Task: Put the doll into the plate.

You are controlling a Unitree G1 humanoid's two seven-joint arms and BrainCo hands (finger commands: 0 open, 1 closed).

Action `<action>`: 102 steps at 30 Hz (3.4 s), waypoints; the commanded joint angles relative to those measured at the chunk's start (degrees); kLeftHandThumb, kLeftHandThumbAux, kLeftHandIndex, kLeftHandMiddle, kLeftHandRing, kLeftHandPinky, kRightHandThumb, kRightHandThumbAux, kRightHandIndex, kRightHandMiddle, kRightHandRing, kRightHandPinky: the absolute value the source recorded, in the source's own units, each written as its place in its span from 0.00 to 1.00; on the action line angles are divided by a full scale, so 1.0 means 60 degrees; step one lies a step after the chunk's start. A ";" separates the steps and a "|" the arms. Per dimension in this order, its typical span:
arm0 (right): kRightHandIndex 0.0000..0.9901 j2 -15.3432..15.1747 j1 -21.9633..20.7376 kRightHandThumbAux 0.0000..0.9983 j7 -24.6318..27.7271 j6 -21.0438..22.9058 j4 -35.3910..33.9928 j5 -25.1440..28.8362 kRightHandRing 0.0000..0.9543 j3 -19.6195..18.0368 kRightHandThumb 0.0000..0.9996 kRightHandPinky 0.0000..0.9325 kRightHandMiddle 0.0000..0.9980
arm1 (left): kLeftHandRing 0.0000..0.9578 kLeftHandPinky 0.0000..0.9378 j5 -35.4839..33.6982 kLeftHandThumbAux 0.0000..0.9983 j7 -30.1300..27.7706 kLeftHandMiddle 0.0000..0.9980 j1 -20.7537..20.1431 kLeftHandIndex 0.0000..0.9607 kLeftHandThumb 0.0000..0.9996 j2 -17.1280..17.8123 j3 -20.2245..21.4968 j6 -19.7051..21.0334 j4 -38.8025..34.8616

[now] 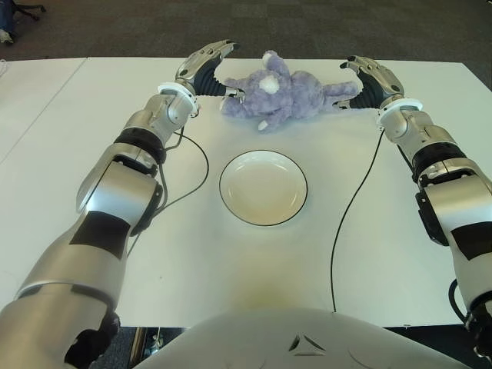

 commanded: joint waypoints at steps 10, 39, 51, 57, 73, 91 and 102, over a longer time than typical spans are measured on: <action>0.13 0.0581 0.0251 0.75 -0.0474 0.0373 0.0284 -0.0314 0.00 0.0690 0.26 0.00 0.04 | 0.00 0.00 0.0523 0.62 0.0271 0.00 0.0139 0.00 0.09 -0.0807 -0.0551 0.0691 0.0501; 0.16 0.1740 0.0635 0.76 -0.0480 0.0695 0.0500 -0.0139 0.00 0.0900 0.33 0.00 0.02 | 0.00 0.00 0.1172 0.64 -0.0126 0.00 0.0126 0.07 0.13 -0.2002 -0.1566 0.1534 0.0807; 0.18 0.2540 0.1204 0.77 0.0016 0.1314 0.0690 0.0704 0.00 0.0047 0.39 0.00 0.01 | 0.00 0.00 0.1033 0.64 -0.0129 0.00 0.0452 0.11 0.12 -0.2501 -0.1402 0.2554 0.1019; 0.17 0.2758 0.1384 0.79 0.0170 0.1335 0.0669 0.1018 0.00 -0.0308 0.39 0.00 0.00 | 0.00 0.00 0.0995 0.65 -0.0225 0.00 0.0559 0.07 0.07 -0.2517 -0.1252 0.2868 0.1048; 0.15 0.2824 0.1522 0.80 -0.0085 0.0964 0.0586 0.0827 0.00 -0.0078 0.33 0.04 0.02 | 0.00 0.00 0.0758 0.61 -0.0715 0.00 0.0627 0.00 0.00 -0.2751 -0.0826 0.3381 0.1041; 0.12 0.1421 0.2419 0.84 0.1200 -0.1916 -0.0180 0.1567 0.04 -0.0434 0.45 0.07 0.06 | 0.00 0.00 0.1467 0.43 -0.6696 0.00 -0.0150 0.00 0.00 -0.0543 -0.2581 0.1046 -0.1285; 0.08 0.1204 0.2580 0.85 0.2146 -0.2597 -0.0834 0.1579 0.02 -0.0181 0.25 0.02 0.03 | 0.00 0.00 -0.0682 0.30 -1.0993 0.00 0.1545 0.00 0.00 0.1576 -0.2091 0.1452 -0.7475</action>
